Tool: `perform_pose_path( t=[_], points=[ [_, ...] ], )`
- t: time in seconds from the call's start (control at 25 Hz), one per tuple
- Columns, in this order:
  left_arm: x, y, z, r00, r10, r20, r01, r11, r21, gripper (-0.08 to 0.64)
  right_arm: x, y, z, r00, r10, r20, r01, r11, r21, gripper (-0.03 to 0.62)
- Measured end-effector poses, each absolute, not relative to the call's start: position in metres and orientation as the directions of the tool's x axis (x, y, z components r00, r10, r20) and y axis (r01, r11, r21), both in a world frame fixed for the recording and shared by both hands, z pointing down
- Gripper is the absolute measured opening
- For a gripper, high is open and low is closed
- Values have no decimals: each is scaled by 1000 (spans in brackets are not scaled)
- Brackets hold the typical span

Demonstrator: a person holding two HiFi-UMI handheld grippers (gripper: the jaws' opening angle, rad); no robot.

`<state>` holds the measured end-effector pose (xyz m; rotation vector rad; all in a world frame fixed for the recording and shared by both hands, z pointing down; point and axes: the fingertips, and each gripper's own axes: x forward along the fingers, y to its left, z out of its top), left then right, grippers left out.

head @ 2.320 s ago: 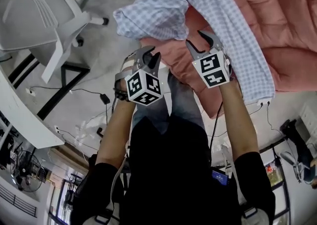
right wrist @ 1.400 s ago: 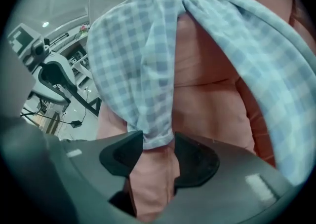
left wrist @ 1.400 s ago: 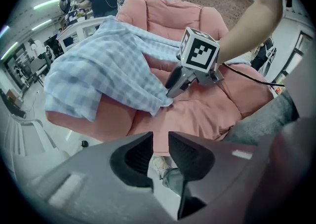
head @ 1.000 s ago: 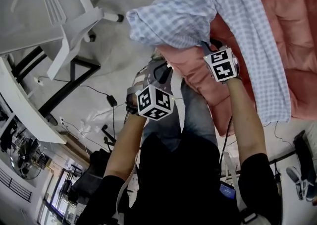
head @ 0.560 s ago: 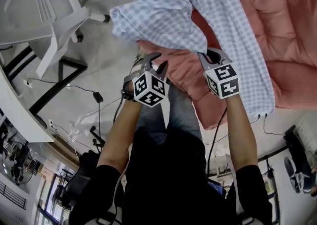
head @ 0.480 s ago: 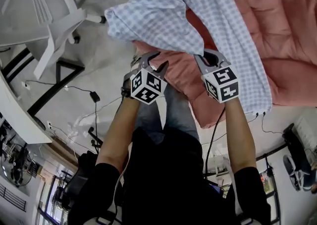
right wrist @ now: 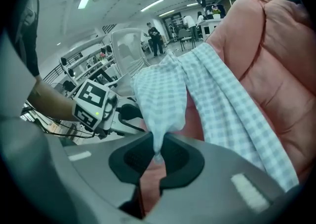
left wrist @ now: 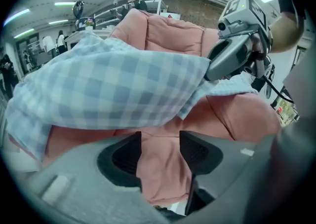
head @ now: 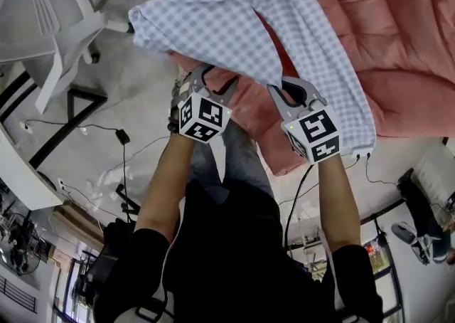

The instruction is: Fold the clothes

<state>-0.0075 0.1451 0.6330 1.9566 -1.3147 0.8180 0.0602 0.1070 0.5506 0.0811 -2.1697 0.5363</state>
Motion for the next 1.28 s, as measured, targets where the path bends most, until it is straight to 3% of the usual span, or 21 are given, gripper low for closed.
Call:
perform_pose_path(
  t=[0.6, 0.84, 1.08, 1.2, 1.28],
  points=[
    [9, 162, 601, 317, -580, 750, -938, -308, 158, 232, 61, 119, 503, -706, 142, 694, -257, 861, -438, 32],
    [17, 172, 583, 370, -592, 716, -910, -385, 152, 241, 48, 133, 469, -817, 132, 561, -345, 668, -659, 31],
    [29, 185, 545, 391, -623, 677, -898, -419, 133, 226, 52, 155, 436, -850, 102, 516, -382, 556, -738, 31],
    [26, 184, 532, 387, -641, 663, -894, -437, 99, 187, 49, 165, 419, -877, 117, 466, -367, 464, -807, 32],
    [19, 181, 521, 381, -676, 630, -904, -416, 100, 67, 46, 169, 411, -890, 115, 442, -352, 442, -825, 32]
  ],
)
